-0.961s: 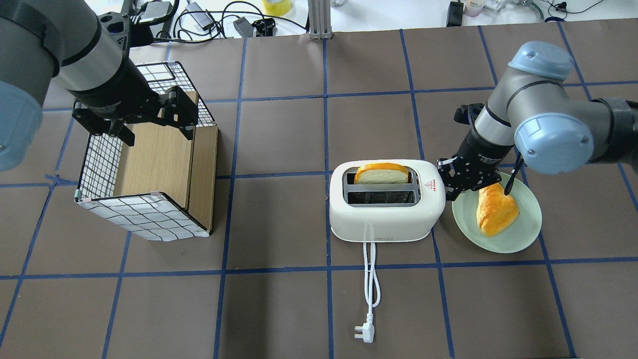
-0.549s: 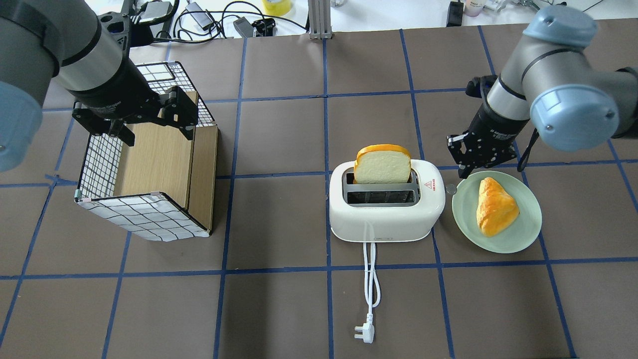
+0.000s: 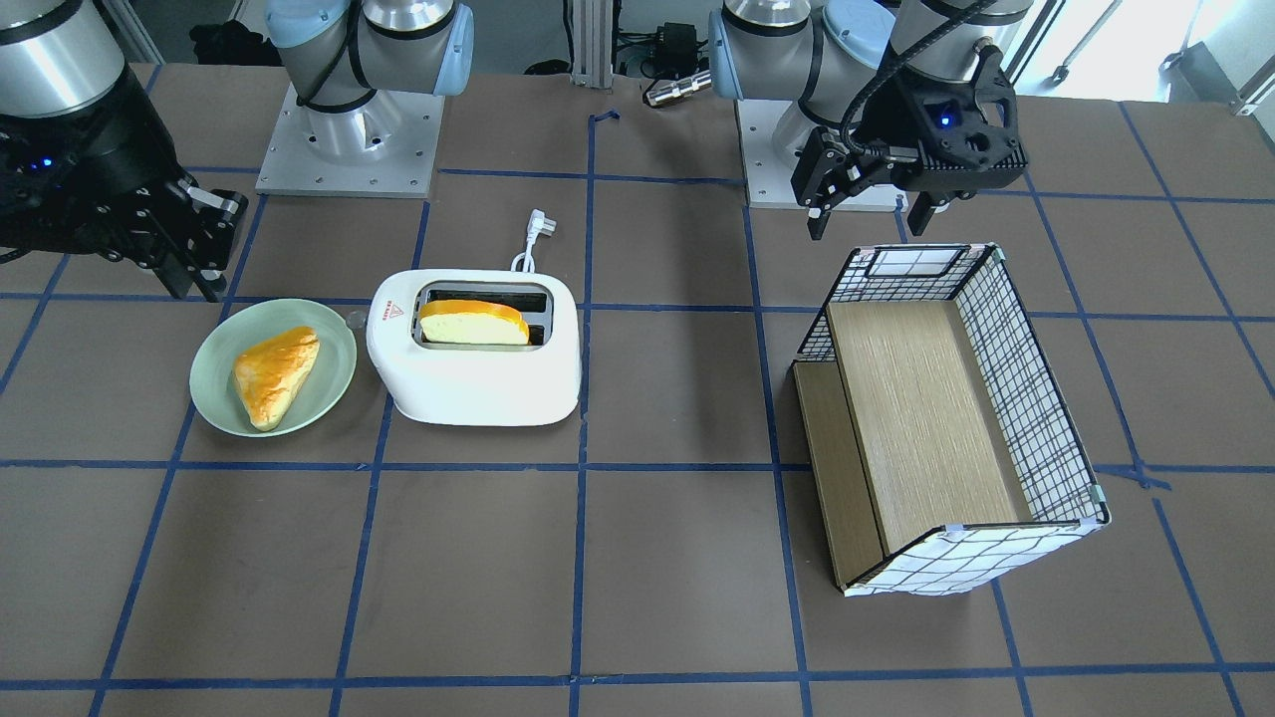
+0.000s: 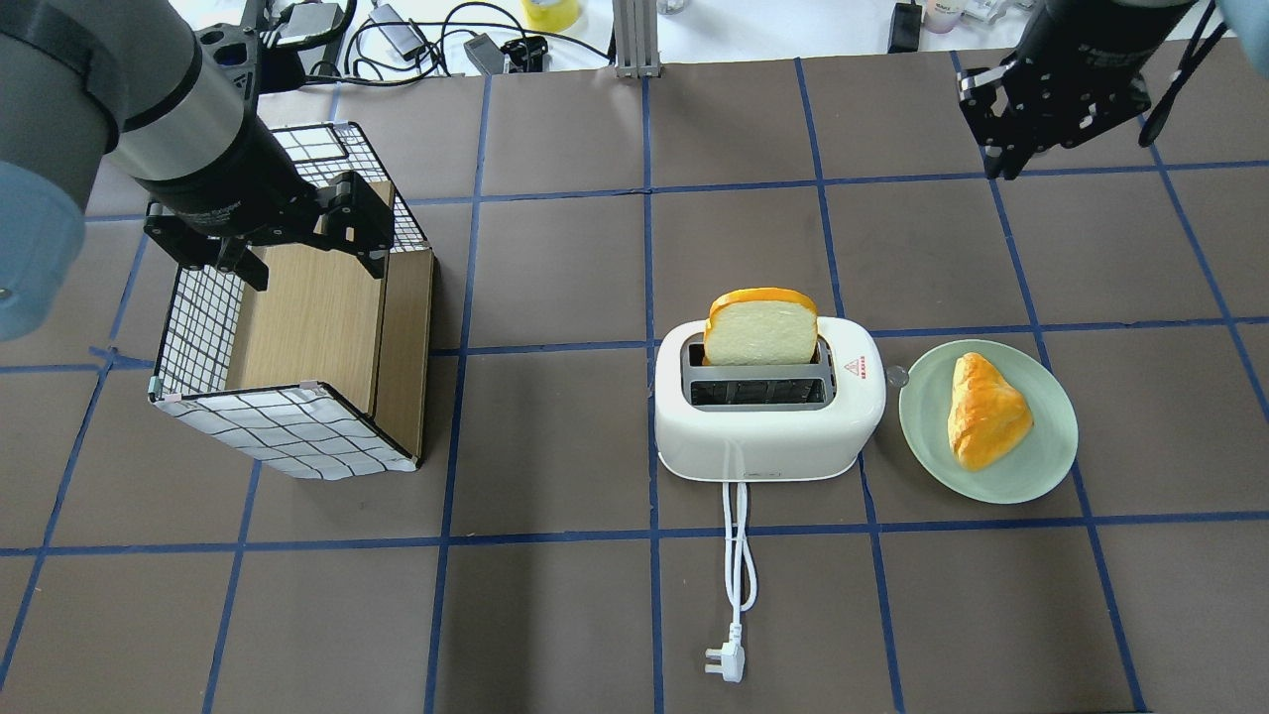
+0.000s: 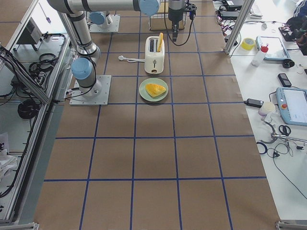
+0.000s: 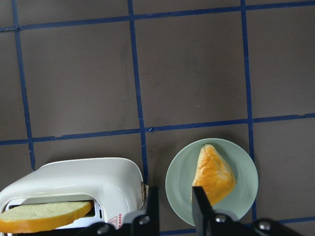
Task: Press toaster with right arm
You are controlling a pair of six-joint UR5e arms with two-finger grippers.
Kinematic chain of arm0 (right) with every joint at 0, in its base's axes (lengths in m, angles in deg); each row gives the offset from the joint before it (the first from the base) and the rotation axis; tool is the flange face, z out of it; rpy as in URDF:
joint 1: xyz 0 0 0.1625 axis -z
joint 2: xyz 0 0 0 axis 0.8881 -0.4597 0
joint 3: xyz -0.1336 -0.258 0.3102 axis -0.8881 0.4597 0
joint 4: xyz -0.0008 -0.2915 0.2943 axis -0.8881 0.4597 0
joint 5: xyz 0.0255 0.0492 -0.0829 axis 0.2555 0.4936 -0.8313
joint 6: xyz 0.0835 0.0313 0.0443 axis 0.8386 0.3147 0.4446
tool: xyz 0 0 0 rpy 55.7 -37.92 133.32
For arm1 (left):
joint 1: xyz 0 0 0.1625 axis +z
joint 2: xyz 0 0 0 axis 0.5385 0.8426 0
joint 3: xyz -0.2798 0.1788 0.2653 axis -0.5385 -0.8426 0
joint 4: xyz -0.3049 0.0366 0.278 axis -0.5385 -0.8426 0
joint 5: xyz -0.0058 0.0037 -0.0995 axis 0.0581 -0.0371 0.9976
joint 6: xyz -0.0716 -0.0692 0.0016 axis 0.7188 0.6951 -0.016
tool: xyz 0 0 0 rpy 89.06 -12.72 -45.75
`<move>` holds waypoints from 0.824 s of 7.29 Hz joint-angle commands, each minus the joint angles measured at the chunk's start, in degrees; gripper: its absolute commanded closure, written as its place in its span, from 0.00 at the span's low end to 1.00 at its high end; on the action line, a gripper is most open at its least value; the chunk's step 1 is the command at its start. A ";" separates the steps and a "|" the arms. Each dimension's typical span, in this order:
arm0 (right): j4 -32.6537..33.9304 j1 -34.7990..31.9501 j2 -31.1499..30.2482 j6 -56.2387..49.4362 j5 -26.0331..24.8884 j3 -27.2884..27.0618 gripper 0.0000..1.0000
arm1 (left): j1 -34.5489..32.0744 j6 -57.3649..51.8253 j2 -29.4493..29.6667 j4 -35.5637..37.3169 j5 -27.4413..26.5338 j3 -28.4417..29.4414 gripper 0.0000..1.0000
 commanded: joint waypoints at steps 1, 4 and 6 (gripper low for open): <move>0.75 -3.30 0.45 0.03 -0.64 0.28 0.00 | 0.00 0.00 0.00 0.00 0.00 0.00 0.00; 2.42 -3.40 0.54 -0.06 -0.90 0.19 0.00 | 0.00 0.00 0.00 0.00 0.00 0.00 0.00; 2.33 -3.40 0.54 -0.15 -1.51 0.28 0.00 | 0.00 0.00 0.00 0.00 0.00 0.00 0.00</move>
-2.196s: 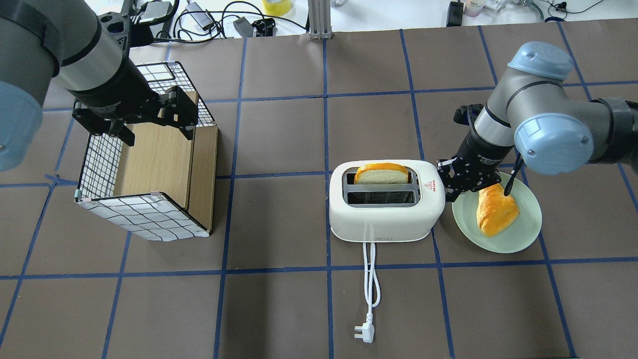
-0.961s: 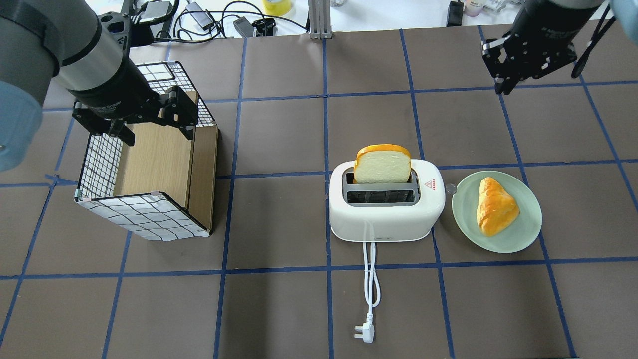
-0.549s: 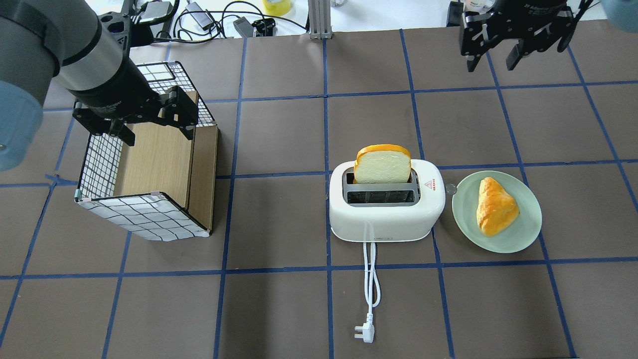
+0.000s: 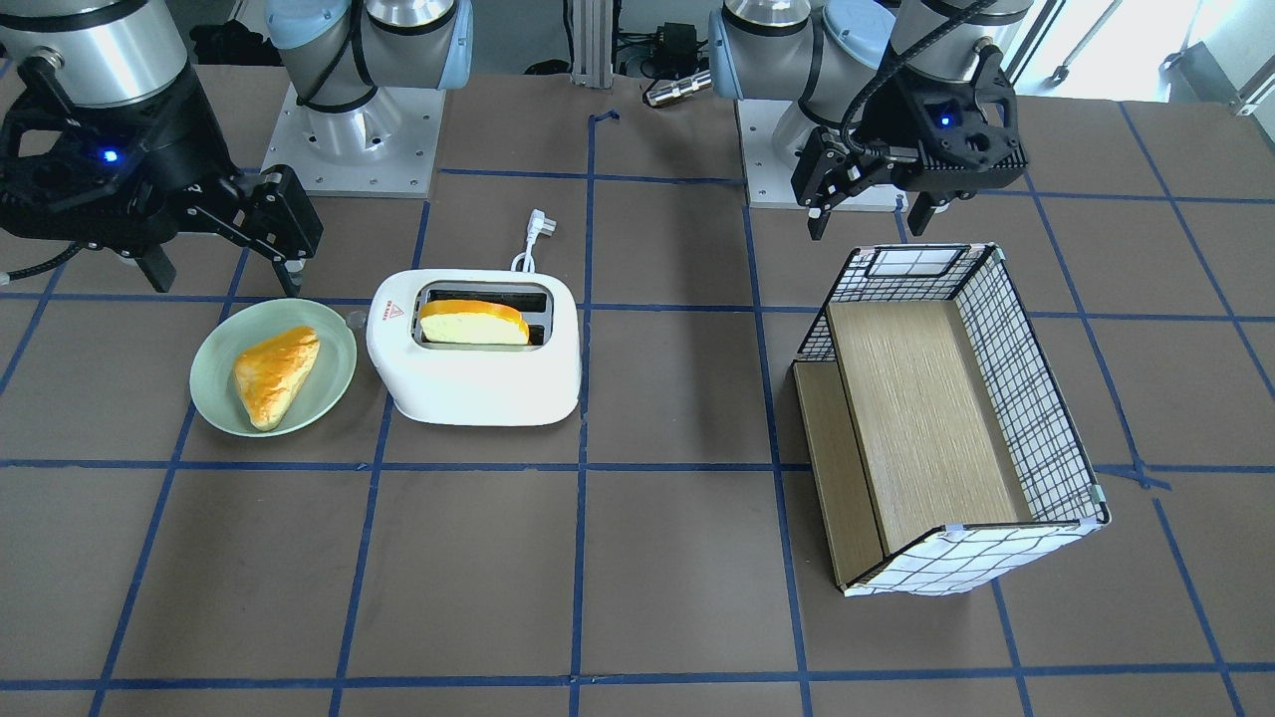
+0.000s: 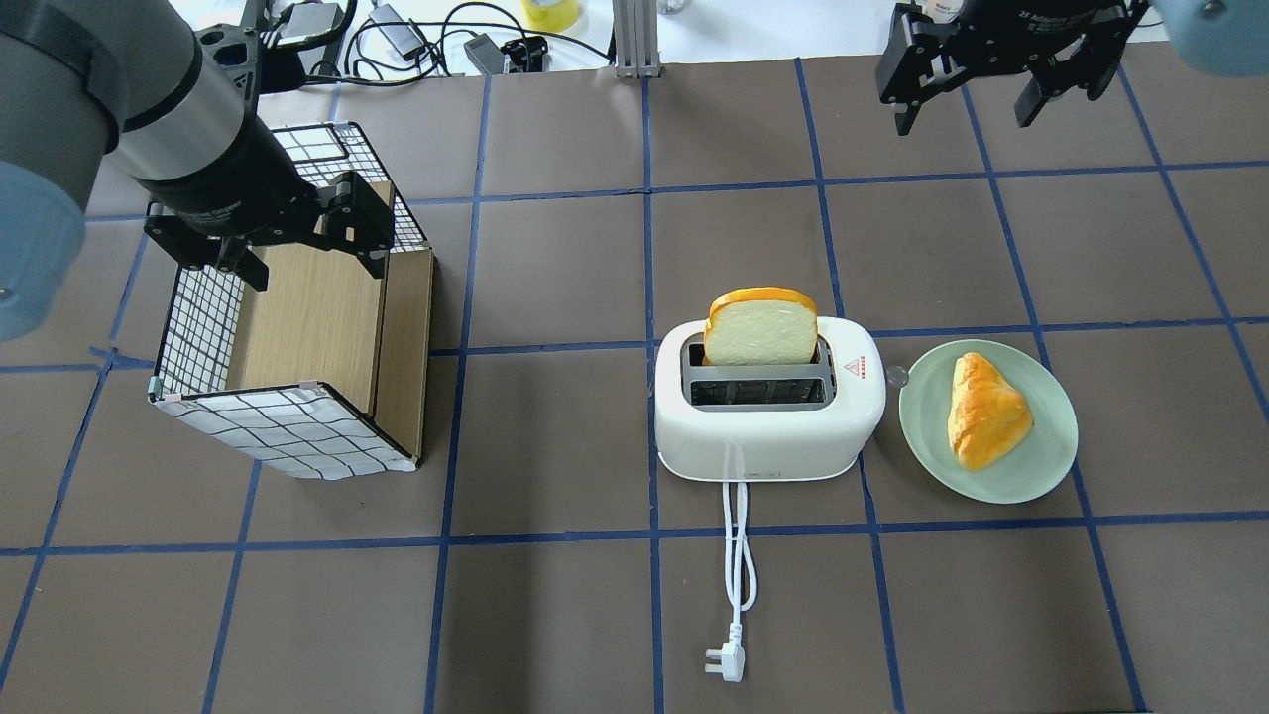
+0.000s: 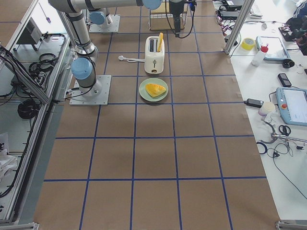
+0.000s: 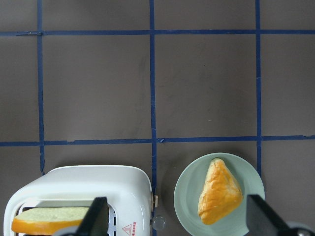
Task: Press toaster with right arm
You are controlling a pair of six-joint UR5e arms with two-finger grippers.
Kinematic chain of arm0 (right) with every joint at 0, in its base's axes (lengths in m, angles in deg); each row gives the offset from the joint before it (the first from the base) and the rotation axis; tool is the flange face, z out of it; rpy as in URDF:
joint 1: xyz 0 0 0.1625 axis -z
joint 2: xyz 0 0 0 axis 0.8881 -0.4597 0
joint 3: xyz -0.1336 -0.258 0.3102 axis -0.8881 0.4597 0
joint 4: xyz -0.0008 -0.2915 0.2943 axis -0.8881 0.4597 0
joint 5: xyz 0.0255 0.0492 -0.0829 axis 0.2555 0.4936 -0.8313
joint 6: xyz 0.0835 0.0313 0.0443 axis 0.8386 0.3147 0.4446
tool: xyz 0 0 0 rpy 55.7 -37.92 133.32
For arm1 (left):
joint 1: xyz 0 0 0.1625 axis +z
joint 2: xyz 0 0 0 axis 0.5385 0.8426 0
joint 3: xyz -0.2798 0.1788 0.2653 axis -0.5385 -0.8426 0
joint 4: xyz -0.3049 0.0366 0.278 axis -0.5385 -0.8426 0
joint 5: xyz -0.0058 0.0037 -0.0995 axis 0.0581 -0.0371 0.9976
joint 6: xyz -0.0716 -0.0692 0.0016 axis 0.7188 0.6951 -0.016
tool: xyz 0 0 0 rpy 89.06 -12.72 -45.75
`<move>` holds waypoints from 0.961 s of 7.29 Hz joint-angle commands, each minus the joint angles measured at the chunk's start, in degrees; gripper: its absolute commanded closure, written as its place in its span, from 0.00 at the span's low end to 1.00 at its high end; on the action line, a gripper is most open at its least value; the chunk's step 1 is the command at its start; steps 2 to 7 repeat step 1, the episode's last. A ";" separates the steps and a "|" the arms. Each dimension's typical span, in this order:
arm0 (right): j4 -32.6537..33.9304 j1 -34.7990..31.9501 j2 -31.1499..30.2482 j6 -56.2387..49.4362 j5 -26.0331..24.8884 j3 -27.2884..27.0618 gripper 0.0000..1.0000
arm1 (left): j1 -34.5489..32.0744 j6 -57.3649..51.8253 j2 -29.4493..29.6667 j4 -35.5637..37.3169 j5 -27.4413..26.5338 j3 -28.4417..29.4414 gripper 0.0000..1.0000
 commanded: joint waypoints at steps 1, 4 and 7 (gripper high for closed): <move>0.06 -0.02 0.01 -0.25 -1.02 -0.02 0.00 | 0.00 0.00 0.00 0.00 0.00 0.00 0.00; 0.06 -0.02 0.01 -0.25 -1.02 -0.02 0.00 | 0.00 0.00 0.00 0.00 0.00 0.00 0.00; 0.06 -0.02 0.01 -0.25 -1.02 -0.02 0.00 | 0.00 0.00 0.00 0.00 0.00 0.00 0.00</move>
